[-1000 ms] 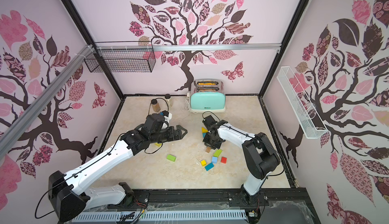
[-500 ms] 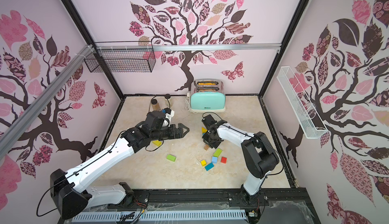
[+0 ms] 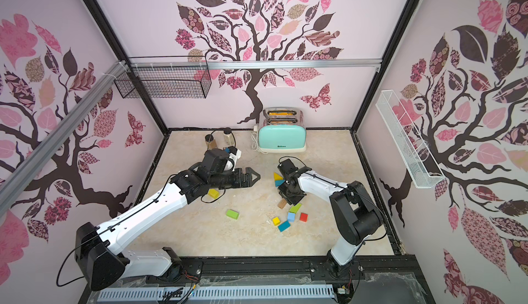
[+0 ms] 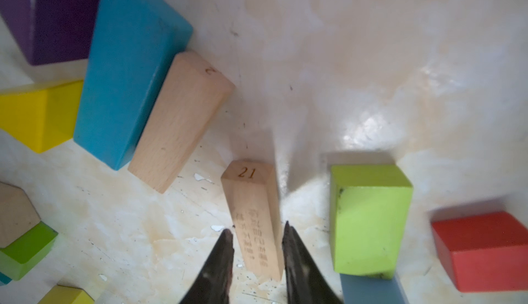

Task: Assemble a carrot with building blocks
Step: Place the building block at the center of the board, then assemble the building block at the center of the board.

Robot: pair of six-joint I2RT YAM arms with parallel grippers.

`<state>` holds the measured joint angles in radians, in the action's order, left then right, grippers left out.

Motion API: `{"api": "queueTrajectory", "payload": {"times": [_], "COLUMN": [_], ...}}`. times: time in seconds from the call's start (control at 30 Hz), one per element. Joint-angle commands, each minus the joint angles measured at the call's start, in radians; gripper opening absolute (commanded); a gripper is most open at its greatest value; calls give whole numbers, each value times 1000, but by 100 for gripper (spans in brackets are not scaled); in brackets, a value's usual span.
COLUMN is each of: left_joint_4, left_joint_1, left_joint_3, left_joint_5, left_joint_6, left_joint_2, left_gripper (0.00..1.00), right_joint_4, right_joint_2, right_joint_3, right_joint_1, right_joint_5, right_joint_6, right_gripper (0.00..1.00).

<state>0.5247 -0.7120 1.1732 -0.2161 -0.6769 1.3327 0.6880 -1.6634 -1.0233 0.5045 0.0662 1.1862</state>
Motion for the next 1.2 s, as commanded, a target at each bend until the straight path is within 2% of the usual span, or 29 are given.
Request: {"api": "queueTrajectory", "payload": {"times": [0.0,0.1,0.3,0.4,0.5,0.6,0.87,0.97,1.17], "left_joint_4": [-10,-7,-12,-21,-65,-114,-127,-118,-109], "left_joint_1": [5,5,8,19,51,88,97,96,97], "left_joint_3": [28,31,36,27,-14,-57,-62,-59,-56], "left_joint_5": [-15,-14,-6,-7,-29,-59,-86,-89,-98], "left_joint_6": [20,23,18,-3,-48,-92,-110,-109,-104], "left_joint_2": [14,17,16,10,-11,-31,-20,-17,-5], "left_gripper": [98,98,98,98,98,98,98,98,98], "right_joint_4": [-32,-24,62,112,154,151,81,89,107], "right_joint_2": [4,-6,-3,-11,-33,-51,-77,-98,-115], "right_joint_3": [7,-19,-104,-136,-142,-133,-131,-145,-145], "right_joint_1": [-14,-17,-16,-10,-9,-2,51,60,96], "right_joint_5": [-19,-9,24,27,13,32,-52,-65,-177], "right_joint_6": [30,-20,-255,-436,-619,-762,-916,-967,-1040], "right_gripper": [34,37,46,52,65,72,87,88,88]}}
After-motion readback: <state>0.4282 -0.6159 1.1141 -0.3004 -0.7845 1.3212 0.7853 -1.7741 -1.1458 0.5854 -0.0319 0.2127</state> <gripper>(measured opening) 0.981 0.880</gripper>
